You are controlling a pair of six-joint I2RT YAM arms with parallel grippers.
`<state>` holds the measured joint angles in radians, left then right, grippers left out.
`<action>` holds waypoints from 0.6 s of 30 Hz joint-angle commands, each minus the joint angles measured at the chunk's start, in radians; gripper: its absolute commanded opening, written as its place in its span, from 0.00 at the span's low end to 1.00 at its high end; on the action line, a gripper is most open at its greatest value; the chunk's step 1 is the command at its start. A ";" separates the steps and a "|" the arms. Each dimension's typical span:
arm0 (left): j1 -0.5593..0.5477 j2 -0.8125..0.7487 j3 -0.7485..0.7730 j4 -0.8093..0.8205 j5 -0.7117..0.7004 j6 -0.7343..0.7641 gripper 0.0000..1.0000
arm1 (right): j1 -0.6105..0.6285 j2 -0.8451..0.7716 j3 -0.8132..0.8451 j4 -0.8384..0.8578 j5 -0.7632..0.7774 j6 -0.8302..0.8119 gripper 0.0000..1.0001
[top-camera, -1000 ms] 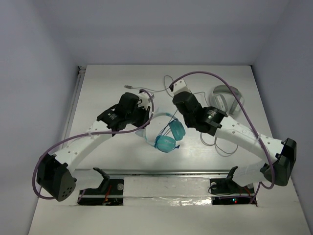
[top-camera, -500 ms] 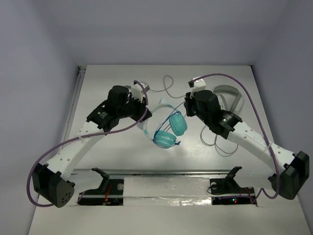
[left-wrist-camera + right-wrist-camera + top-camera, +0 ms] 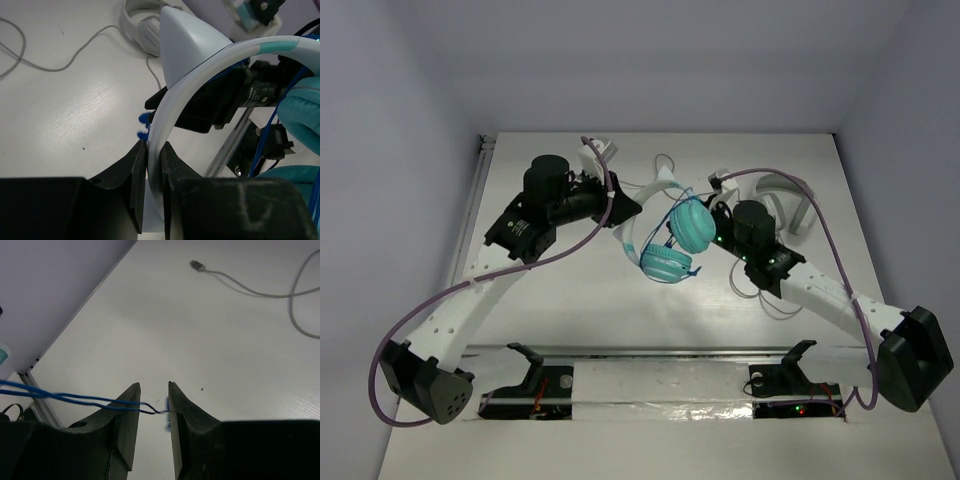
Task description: Wrap the headphones
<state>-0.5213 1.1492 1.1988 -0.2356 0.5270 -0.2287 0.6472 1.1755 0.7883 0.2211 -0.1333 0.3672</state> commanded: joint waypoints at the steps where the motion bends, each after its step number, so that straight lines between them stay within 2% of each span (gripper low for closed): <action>1: 0.009 -0.011 0.088 0.125 0.027 -0.093 0.00 | -0.008 0.000 -0.041 0.210 -0.052 0.044 0.35; 12: 0.009 0.001 0.139 0.134 -0.062 -0.159 0.00 | -0.008 -0.011 -0.156 0.357 -0.083 0.105 0.35; 18: 0.009 0.009 0.143 0.148 -0.078 -0.185 0.00 | -0.008 -0.014 -0.175 0.365 -0.069 0.113 0.35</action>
<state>-0.5152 1.1706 1.2781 -0.2134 0.4431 -0.3435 0.6472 1.1755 0.6239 0.5083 -0.1970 0.4686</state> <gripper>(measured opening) 0.102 0.347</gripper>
